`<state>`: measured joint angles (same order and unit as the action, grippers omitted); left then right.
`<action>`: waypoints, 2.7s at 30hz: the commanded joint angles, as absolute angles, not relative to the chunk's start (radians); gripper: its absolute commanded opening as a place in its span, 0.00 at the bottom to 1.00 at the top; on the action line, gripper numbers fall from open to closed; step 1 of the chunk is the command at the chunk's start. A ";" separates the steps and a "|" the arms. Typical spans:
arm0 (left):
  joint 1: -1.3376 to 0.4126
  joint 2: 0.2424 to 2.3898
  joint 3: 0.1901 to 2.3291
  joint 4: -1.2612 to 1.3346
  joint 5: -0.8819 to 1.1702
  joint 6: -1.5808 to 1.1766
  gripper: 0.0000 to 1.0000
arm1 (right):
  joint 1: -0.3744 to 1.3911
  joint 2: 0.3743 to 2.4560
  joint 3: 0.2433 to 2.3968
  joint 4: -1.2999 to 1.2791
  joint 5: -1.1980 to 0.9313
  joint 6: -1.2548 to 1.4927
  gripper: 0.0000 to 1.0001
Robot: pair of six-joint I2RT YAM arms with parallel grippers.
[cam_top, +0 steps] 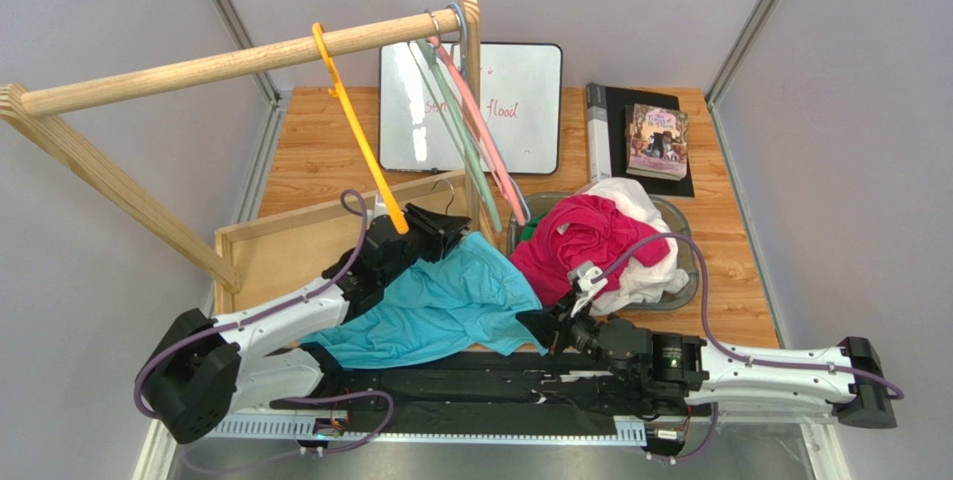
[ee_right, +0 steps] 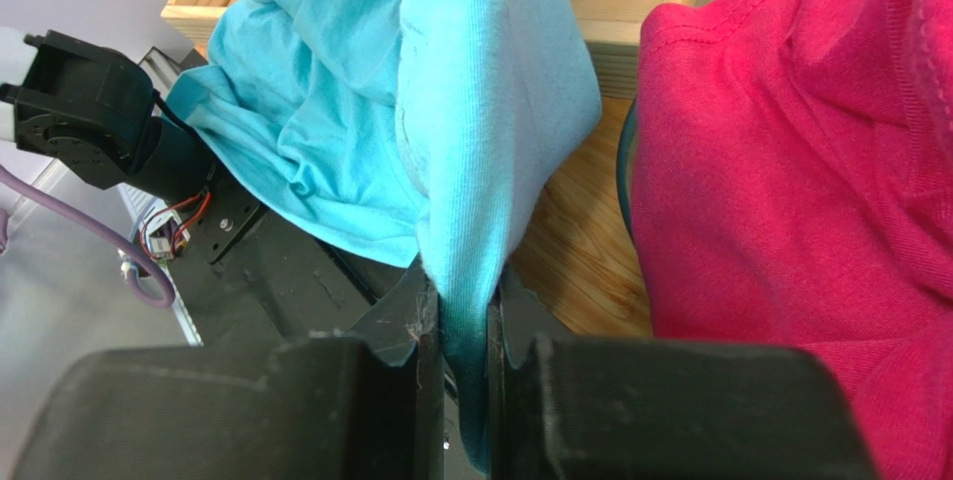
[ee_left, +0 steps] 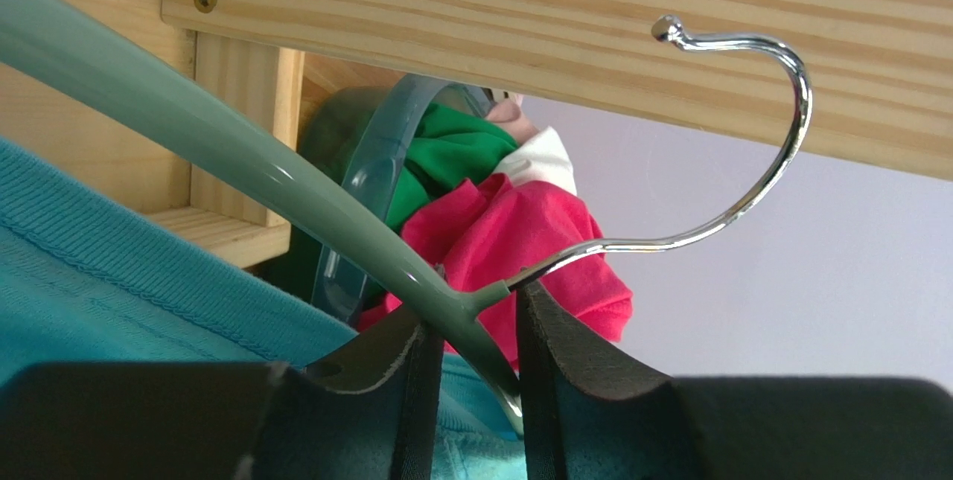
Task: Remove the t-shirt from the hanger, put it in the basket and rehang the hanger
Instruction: Pass the hanger from the right arm to the left, then remove the tshirt from the hanger
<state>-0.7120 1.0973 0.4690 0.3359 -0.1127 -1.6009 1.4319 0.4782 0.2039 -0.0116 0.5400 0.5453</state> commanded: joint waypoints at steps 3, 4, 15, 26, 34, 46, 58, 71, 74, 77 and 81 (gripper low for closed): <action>-0.710 1.135 0.529 0.437 -0.150 -1.618 0.28 | 1.436 0.471 0.244 0.031 0.465 0.495 0.00; -0.710 1.135 0.531 0.436 -0.159 -1.615 0.23 | 1.436 0.475 0.247 0.028 0.462 0.494 0.00; -0.712 0.766 0.558 0.171 -0.256 -1.413 0.00 | 1.434 0.480 0.302 -0.094 0.405 0.482 0.64; -0.710 0.606 0.594 0.024 -0.241 -1.376 0.00 | 1.436 0.730 0.380 0.055 0.377 0.379 0.80; -0.710 0.560 0.600 0.006 -0.184 -1.376 0.00 | 1.430 0.840 0.388 0.174 0.415 0.336 0.97; -0.710 0.526 0.676 -0.058 -0.179 -1.327 0.00 | 1.430 1.095 0.432 0.263 0.423 0.403 0.27; -0.712 0.413 0.689 -0.209 -0.507 -1.141 0.00 | 1.445 0.654 0.365 -0.076 0.642 0.546 0.00; -0.710 0.175 0.626 -0.288 -0.819 -1.376 0.00 | 1.448 0.031 0.126 -0.296 0.802 0.723 0.00; -0.710 0.164 0.623 -0.234 -0.784 -1.381 0.00 | 1.448 0.081 0.068 -0.139 0.680 0.594 0.00; -0.710 0.188 0.646 -0.239 -0.703 -1.386 0.00 | 1.450 0.278 0.072 -0.009 0.566 0.578 0.00; -0.710 0.221 0.625 -0.187 -0.623 -1.436 0.00 | 1.445 0.656 0.171 0.168 0.448 0.589 0.00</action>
